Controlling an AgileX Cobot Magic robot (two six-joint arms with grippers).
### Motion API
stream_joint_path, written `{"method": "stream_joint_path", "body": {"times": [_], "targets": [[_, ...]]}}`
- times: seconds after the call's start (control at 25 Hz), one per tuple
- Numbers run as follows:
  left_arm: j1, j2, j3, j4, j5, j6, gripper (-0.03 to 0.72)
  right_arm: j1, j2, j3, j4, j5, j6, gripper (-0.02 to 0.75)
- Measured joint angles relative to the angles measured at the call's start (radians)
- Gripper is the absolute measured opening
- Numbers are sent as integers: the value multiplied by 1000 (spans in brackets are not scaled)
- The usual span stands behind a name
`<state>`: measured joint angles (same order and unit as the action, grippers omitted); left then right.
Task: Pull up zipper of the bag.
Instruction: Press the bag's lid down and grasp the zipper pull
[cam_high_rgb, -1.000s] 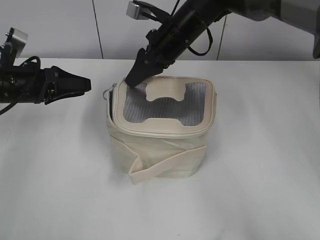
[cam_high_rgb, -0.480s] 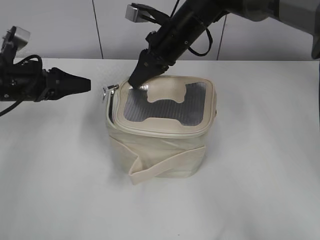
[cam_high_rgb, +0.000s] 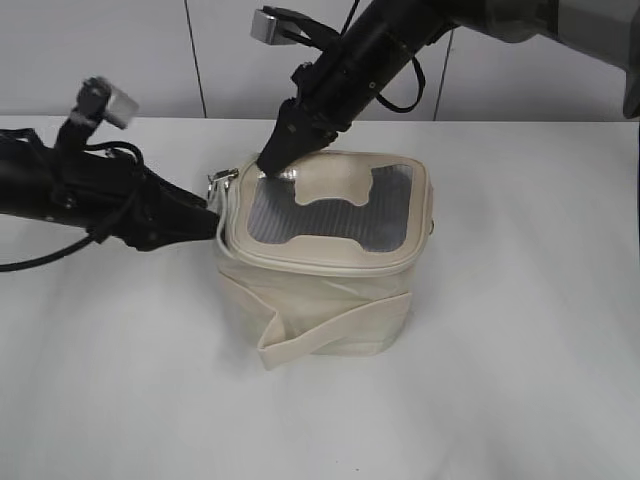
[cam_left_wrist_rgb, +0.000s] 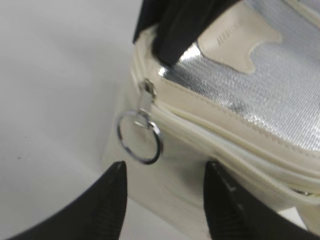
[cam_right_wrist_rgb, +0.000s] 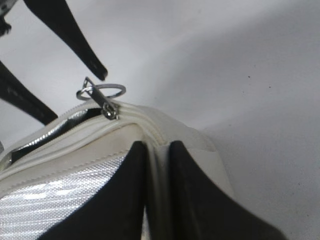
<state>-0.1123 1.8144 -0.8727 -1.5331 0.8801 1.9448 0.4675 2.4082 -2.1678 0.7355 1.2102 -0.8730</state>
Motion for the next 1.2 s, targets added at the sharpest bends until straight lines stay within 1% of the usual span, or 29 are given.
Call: {"method": "stream_joint_path", "body": {"times": [0.12,0.24,0.44,1.04,1.12,1.2], "targets": [[-70,0,0,36,-102,0,384,0,0,0,0,0,1,115],[-88,-2,-1,25,-163,0,386,0,0,0,0,0,4,115],[-94,-2,-1,-11,-207,1,387,0,0,0,-1,0,4,114],[-96,-64,-7,-36,-254,4,387,0,0,0,0,0,6,113],[-96,-64,-7,-44,-259,4,372,0,0,0,0,0,6,113],[-96,-64,-7,-59,-266,6,327,0,0,0,0,0,6,113]]}}
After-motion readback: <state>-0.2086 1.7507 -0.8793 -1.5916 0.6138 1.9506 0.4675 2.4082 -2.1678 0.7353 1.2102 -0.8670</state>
